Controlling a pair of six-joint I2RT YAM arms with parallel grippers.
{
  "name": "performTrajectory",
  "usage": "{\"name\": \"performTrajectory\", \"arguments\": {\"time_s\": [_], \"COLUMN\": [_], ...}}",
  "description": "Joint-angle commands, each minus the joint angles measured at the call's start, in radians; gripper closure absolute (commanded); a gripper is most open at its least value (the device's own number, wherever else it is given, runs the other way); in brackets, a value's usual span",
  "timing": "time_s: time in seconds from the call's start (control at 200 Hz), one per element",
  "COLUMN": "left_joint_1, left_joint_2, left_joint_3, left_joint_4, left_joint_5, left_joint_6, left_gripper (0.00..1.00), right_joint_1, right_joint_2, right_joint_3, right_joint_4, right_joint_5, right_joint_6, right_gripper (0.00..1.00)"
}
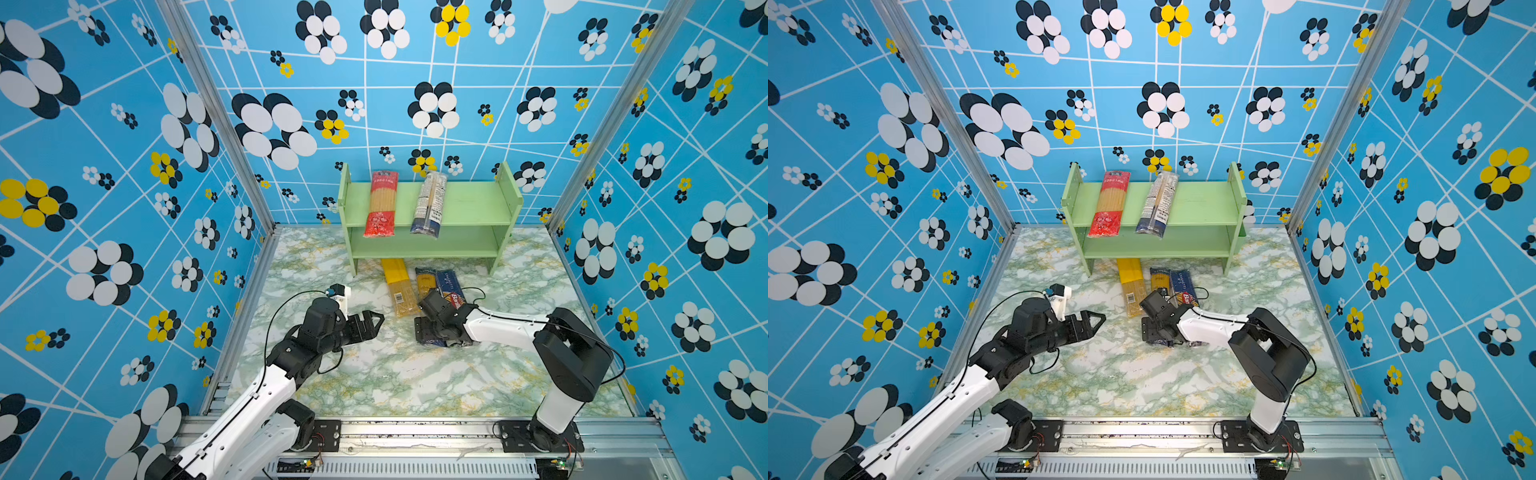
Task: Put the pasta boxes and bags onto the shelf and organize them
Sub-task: 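Lower the right gripper and close it around the Ankara bag's blue end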
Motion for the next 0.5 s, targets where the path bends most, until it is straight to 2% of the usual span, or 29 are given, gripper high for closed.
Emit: {"name": "performTrajectory", "arguments": {"time_s": [0.0,0.105,0.5], "left_joint_1": [0.012,0.014,0.017], "left_joint_2": [-0.003,-0.003,-0.009], "left_joint_3": [-0.013,-0.014,-0.016], "left_joint_4": [0.008,0.01,0.008], "left_joint_5": [0.022,0.023,0.029], "left_joint_6": [-0.001,-0.002,-0.005], "left_gripper": [0.04,0.03,0.01], "right_joint_1": [0.012,0.017,0.052], "right_joint_2": [0.024,0.039,0.088], "right_joint_3": [0.02,0.027,0.059], "right_joint_4": [-0.065,-0.09,-0.135], "right_joint_5": [0.061,0.076,0.116], "right_joint_6": [0.011,0.006,0.015], "right_gripper": [0.17,0.24,0.34]}}
